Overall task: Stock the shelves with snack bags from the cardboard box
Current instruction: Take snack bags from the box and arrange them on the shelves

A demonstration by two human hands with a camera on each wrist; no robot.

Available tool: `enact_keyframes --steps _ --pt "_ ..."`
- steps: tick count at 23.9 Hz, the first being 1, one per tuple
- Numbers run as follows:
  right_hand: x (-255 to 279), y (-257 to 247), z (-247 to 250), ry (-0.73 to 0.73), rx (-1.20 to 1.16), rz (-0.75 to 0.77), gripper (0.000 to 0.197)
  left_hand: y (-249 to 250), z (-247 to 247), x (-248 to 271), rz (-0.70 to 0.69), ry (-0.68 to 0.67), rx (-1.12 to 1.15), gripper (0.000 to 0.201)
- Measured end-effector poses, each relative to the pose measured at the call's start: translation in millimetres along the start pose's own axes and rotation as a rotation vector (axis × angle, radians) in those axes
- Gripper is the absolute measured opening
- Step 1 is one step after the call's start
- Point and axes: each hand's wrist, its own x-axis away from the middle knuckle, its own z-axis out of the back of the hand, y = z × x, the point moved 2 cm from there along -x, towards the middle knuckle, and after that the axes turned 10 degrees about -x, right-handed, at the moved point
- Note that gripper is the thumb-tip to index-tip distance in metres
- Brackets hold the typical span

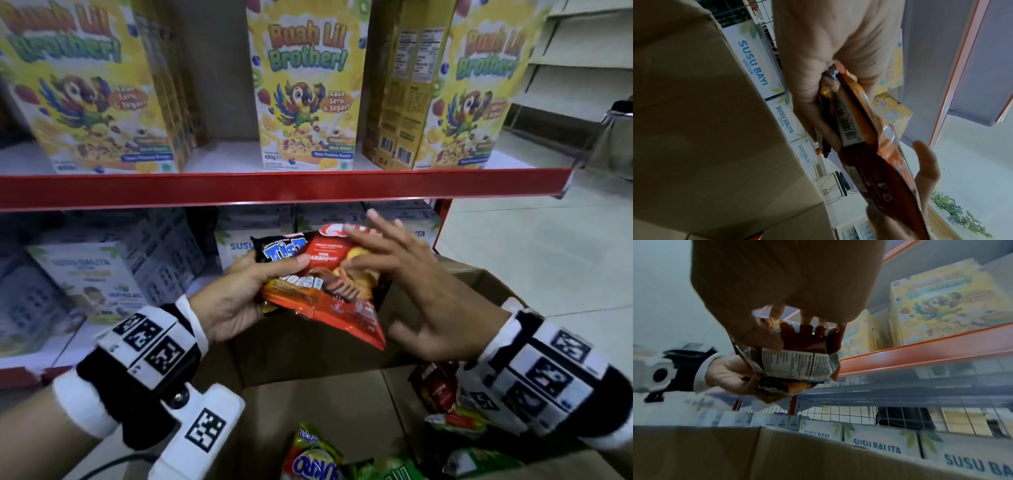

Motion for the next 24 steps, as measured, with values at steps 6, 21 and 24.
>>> enact_keyframes --steps 6,21,24 --pt "-6.4 11.0 1.4 0.571 -0.965 -0.603 0.074 1.7 -4.9 2.2 -0.204 0.083 0.098 0.072" --pt "-17.2 6.2 -29.0 0.414 -1.162 -0.634 0.057 -9.7 -4.2 20.0 -0.205 -0.099 -0.029 0.061" --pt "-19.9 10.9 -30.2 0.213 -1.136 -0.622 0.053 -8.8 13.4 21.3 -0.220 -0.014 -0.055 0.067"
